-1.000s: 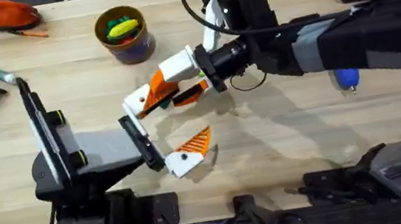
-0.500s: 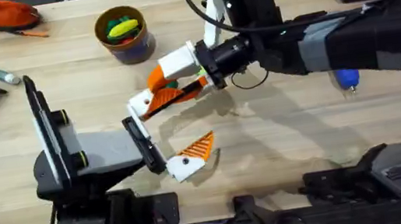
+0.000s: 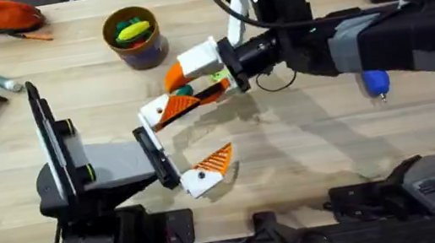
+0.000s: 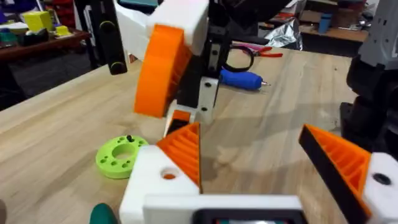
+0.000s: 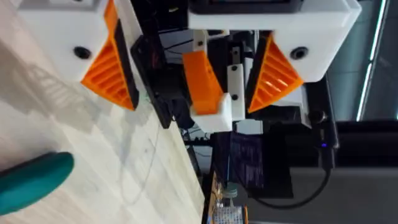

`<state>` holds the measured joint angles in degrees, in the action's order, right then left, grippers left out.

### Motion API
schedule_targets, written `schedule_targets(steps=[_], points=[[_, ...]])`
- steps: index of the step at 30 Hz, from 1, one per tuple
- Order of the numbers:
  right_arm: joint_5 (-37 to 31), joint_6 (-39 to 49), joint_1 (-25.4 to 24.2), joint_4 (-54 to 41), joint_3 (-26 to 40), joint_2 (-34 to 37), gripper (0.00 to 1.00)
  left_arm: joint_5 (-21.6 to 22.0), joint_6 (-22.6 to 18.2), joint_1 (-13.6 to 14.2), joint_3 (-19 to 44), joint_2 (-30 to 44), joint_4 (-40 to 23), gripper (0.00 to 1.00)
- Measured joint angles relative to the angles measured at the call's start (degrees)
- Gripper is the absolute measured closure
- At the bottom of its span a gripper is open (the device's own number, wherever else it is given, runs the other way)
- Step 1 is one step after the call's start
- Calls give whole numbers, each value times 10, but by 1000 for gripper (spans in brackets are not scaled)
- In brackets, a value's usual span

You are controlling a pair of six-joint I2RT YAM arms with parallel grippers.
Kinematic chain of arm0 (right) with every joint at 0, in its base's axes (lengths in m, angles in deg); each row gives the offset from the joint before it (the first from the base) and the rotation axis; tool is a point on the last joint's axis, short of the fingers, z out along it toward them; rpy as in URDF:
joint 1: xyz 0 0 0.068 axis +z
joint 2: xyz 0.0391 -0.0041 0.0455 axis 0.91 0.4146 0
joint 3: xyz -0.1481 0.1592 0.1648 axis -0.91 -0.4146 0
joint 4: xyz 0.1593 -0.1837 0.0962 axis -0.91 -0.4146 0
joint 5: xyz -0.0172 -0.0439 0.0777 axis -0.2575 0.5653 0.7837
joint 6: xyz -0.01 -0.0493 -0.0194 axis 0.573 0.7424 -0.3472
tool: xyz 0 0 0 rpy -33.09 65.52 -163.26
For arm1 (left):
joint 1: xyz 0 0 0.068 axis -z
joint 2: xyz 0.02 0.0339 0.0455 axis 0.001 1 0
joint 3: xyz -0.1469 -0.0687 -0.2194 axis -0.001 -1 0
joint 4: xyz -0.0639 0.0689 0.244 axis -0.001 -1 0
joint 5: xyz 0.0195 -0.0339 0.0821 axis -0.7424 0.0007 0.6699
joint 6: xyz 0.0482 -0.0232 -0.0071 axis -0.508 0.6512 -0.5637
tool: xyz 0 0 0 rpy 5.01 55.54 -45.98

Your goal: Pick up the gripper from the table and insert it into the empty holder that is missing its gripper. Then pick up a screw, insert it into the mounting hole, and use the screwdriver to tighten it. Finally, clean up the table by picking up the vegetable and placing it into the bucket.

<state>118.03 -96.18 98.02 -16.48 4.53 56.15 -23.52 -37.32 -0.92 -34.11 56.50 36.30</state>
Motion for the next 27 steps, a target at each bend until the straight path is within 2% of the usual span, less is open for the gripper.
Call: schedule_targets(steps=[6,15,20,24,27], points=[[-6,53,-32,-83,-1,-26,10,0,0,0,0,0,0,15],[-57,186,-108,-250,-2,-163,10,-4,0,0,0,0,-1,14],[-134,283,-142,-428,17,-208,10,-4,0,0,0,0,-1,14],[-228,364,-148,-562,87,-211,9,-4,0,0,0,0,-1,15],[-298,420,-148,-618,148,-211,9,-4,0,0,0,0,-1,15]])
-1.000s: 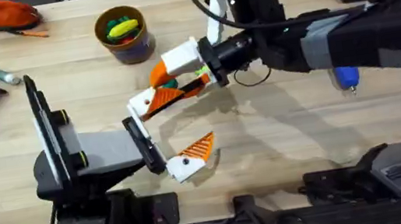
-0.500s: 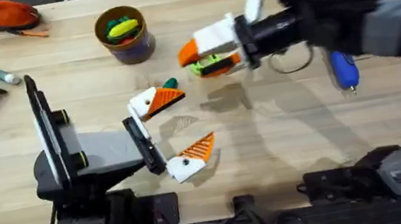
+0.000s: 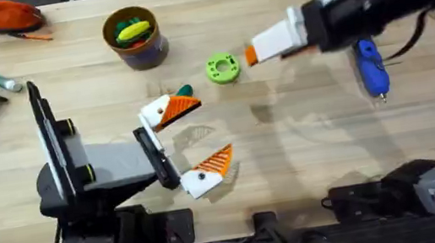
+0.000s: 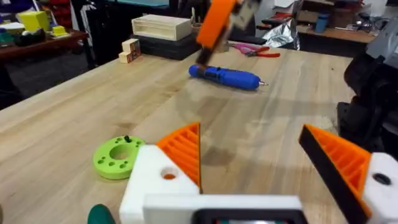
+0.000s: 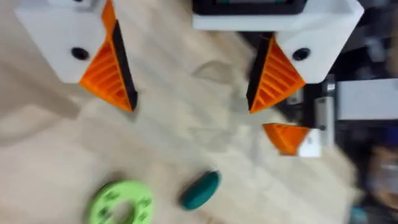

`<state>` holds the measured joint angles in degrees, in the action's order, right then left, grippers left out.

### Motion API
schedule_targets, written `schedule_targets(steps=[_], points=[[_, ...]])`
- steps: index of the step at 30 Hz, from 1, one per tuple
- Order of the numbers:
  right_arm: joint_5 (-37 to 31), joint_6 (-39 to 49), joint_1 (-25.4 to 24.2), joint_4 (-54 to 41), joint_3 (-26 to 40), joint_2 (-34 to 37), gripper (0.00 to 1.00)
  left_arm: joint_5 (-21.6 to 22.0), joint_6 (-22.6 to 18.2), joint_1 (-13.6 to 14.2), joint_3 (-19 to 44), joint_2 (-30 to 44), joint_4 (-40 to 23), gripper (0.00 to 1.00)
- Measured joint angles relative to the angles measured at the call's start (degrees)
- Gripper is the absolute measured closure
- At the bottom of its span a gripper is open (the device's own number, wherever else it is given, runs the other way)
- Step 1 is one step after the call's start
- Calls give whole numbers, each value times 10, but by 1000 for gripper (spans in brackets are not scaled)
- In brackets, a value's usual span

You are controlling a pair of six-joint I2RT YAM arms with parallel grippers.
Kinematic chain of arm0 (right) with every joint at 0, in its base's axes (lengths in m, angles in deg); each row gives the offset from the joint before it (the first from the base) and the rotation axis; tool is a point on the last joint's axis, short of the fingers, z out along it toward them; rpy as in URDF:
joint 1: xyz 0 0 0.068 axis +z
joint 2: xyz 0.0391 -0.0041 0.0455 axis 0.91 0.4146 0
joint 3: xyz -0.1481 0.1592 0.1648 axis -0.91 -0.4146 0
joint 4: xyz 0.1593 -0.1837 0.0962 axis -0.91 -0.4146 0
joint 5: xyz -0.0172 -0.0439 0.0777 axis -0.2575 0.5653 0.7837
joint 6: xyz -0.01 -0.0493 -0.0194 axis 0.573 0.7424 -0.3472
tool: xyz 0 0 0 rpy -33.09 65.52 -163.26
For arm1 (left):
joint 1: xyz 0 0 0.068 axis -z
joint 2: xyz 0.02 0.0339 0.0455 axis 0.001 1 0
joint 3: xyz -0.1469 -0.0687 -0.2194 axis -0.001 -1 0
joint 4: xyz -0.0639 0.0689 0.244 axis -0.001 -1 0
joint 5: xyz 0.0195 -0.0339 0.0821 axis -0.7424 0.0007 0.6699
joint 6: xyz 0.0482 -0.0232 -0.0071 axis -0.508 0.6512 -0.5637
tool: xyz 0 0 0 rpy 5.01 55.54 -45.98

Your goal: Pick up the gripper from the table and insert it into the empty holder that is missing its gripper. Then pick up a screw, insert it into the mounting hole, and use the screwdriver to tighten it. Finally, clean up the table by picking up the vegetable and placing it into the bucket.

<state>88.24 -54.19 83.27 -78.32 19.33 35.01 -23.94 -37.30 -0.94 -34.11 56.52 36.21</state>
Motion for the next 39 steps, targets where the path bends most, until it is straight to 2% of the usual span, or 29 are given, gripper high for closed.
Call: schedule_targets(steps=[6,12,16,29,39], points=[[-119,82,1,-48,76,12,8,0,0,0,0,0,0,15],[-210,121,19,-72,128,65,8,0,0,0,0,0,0,15],[-250,143,35,-101,188,120,9,0,0,0,0,0,0,15],[-356,207,85,-237,455,342,7,0,0,0,0,0,0,15],[-372,289,114,-231,480,388,7,0,0,0,0,0,0,16]])
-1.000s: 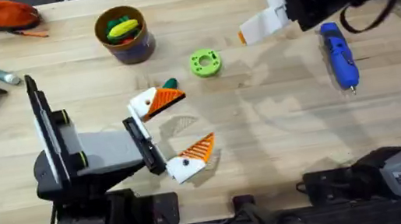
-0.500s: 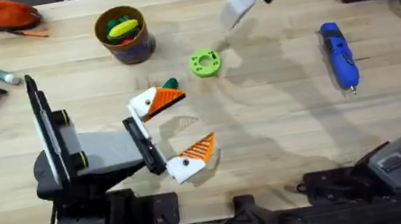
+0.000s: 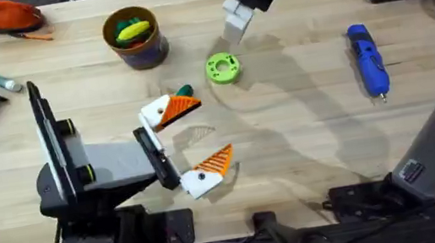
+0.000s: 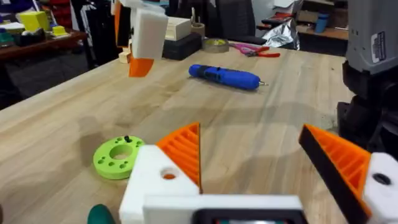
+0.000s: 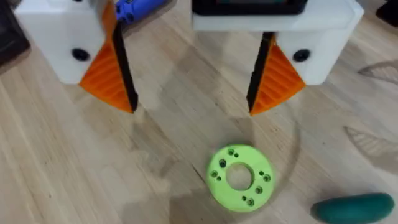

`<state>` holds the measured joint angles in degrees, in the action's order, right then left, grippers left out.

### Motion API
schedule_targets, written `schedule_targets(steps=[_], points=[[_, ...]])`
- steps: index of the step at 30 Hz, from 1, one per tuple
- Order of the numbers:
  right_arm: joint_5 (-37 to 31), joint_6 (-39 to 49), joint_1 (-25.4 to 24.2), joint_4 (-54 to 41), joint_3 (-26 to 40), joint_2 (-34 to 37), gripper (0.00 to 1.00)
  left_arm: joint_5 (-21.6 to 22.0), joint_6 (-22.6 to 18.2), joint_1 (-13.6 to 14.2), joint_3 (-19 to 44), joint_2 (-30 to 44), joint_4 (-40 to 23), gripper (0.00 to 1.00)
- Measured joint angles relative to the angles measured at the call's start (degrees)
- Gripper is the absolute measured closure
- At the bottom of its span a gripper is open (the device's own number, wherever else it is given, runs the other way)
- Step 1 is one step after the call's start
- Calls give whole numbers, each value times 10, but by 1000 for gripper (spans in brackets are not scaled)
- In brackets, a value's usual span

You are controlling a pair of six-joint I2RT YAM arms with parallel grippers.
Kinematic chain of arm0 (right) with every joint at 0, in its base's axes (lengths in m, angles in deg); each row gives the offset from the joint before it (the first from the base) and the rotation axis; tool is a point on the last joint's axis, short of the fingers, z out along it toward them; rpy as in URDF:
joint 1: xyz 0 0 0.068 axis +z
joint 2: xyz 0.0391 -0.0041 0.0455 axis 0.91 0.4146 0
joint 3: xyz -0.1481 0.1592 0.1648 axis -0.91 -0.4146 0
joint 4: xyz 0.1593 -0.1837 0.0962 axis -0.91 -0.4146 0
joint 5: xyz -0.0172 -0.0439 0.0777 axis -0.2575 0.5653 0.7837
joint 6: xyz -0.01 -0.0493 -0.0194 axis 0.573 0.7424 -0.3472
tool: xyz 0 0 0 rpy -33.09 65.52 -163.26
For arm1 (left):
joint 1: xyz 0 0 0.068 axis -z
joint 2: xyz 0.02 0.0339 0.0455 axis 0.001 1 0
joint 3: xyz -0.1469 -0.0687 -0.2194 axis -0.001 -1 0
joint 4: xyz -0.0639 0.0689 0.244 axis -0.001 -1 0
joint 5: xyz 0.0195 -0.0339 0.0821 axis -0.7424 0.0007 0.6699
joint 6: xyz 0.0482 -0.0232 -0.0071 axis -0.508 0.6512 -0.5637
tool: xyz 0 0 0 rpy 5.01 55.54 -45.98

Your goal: Pick up the gripper from the table and insert it into the empty holder that is missing its gripper. Then pick up a screw, insert it into the mounting hole, and use the screwdriver to tighten it. Finally, clean up the table by picking up the vegetable and placing it into the bucket.

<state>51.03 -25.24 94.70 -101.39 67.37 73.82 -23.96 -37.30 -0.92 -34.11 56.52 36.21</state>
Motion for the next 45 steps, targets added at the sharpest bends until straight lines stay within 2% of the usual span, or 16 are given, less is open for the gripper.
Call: schedule_targets(steps=[11,12,14,17,45], points=[[25,14,0,-2,16,45,8,0,0,0,0,0,0,16],[25,15,1,-5,22,51,7,0,0,0,0,0,0,15],[27,16,12,-29,79,97,8,0,0,0,0,0,0,15],[27,16,22,-46,91,111,8,0,0,0,0,0,0,15],[29,-34,34,-61,92,172,20,0,0,0,0,0,0,15]])
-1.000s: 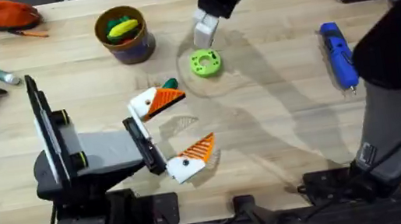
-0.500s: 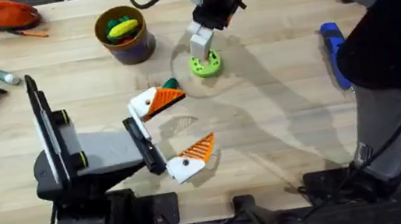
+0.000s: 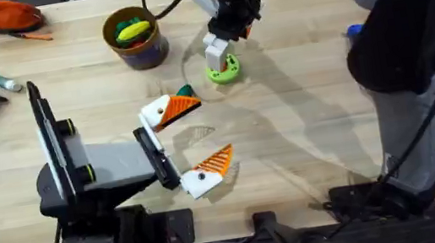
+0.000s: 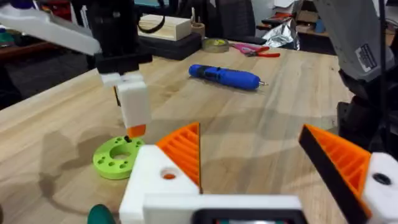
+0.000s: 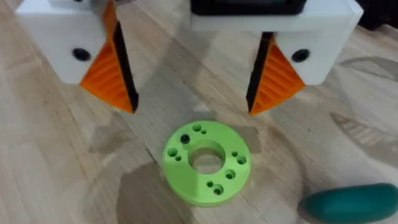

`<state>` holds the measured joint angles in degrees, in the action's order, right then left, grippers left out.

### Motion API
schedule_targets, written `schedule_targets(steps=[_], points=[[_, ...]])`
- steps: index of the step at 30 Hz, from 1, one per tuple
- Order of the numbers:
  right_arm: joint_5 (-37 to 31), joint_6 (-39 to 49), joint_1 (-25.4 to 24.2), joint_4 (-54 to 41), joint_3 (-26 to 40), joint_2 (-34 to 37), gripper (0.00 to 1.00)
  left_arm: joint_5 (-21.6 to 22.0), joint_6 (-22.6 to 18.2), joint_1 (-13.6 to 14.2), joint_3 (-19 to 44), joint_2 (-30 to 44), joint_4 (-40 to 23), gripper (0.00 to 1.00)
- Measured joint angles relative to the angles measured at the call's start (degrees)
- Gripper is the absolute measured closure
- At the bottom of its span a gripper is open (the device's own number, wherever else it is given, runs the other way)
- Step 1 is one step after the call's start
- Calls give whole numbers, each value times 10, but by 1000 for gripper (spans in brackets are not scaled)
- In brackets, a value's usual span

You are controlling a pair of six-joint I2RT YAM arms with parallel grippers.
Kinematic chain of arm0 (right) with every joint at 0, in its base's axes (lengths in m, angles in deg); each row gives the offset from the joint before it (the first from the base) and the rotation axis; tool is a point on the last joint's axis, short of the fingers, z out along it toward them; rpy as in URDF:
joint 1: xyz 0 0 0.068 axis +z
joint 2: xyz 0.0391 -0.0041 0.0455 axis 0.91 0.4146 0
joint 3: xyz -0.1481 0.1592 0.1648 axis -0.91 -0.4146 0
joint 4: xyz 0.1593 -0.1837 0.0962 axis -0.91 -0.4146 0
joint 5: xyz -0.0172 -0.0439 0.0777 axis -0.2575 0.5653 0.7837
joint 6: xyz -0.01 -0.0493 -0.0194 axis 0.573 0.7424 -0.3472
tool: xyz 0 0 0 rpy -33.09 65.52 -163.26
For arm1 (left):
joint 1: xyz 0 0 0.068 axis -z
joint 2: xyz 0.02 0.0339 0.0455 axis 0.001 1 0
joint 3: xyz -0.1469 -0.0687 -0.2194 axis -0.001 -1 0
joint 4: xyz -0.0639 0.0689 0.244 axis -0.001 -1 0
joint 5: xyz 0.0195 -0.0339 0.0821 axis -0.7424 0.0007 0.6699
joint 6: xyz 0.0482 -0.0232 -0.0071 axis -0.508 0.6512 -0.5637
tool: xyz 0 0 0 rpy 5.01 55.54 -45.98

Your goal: Pick up the gripper from the table and insert it into the empty holder that is missing its gripper. Then pick up a screw, insert it into the mounting hole, and use the screwdriver to tighten it. Finally, clean up the table by picking up the vegetable and placing it into the bucket.

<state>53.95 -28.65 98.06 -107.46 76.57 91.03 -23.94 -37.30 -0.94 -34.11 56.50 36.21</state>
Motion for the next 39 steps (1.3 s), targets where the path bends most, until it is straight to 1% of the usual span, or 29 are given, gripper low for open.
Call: schedule_targets(steps=[2,6,12,23,39], points=[[0,-1,0,0,0,5,21,0,0,0,0,0,0,14],[0,-4,-1,0,0,16,80,0,0,0,0,0,0,15],[0,-8,-1,5,0,32,81,0,0,0,0,0,0,15],[24,-19,-2,10,0,32,108,0,0,0,0,0,0,15],[30,-24,-10,19,-10,32,119,0,0,0,0,0,0,15]])
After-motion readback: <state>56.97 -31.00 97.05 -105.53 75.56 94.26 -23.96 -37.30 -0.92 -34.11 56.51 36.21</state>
